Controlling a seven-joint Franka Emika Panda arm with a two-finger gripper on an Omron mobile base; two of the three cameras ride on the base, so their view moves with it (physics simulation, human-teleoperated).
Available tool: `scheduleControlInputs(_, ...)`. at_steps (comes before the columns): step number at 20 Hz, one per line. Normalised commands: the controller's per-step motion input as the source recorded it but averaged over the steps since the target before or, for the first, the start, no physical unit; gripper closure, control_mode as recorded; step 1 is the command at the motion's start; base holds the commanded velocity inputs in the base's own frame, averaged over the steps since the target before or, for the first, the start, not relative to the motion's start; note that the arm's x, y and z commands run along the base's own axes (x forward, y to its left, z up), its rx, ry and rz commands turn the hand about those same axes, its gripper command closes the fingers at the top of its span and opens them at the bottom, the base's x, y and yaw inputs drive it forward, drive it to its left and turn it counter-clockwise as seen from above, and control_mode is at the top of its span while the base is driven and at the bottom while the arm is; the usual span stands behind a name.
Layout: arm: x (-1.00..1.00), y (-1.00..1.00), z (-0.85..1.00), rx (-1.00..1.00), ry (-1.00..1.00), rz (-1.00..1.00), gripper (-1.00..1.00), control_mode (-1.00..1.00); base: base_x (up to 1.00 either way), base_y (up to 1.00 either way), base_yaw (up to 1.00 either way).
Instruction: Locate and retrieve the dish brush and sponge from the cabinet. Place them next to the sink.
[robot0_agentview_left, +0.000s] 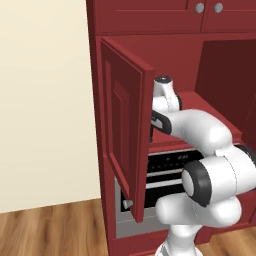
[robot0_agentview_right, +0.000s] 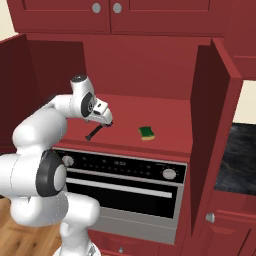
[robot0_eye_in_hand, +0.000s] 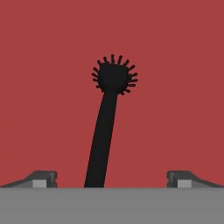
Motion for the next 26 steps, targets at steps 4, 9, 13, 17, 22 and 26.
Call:
scheduleControlInputs(4,0.14,0.00,-0.19,0.00,0.00,-0.01,-1.00,-1.00,0.00,0.00,0.00)
scheduleControlInputs(9,0.10,0.02,-0.20,0.00,0.00,-0.01,-1.00,-1.00,0.00,0.00,0.00)
scheduleControlInputs(13,0.11,0.10,-0.15,0.00,0.00,-0.02,-1.00,-1.00,0.00,0.00,0.00)
scheduleControlInputs(17,0.09,0.04,-0.23,0.00,0.00,0.00,-1.00,-1.00,0.00,0.00,0.00)
scheduleControlInputs(22,0.01,-0.08,-0.26,0.00,0.00,0.00,-1.00,-1.00,0.00,0.00,0.00)
scheduleControlInputs(26,0.07,-0.01,-0.18,0.00,0.00,0.00,-1.00,-1.00,0.00,0.00,0.00)
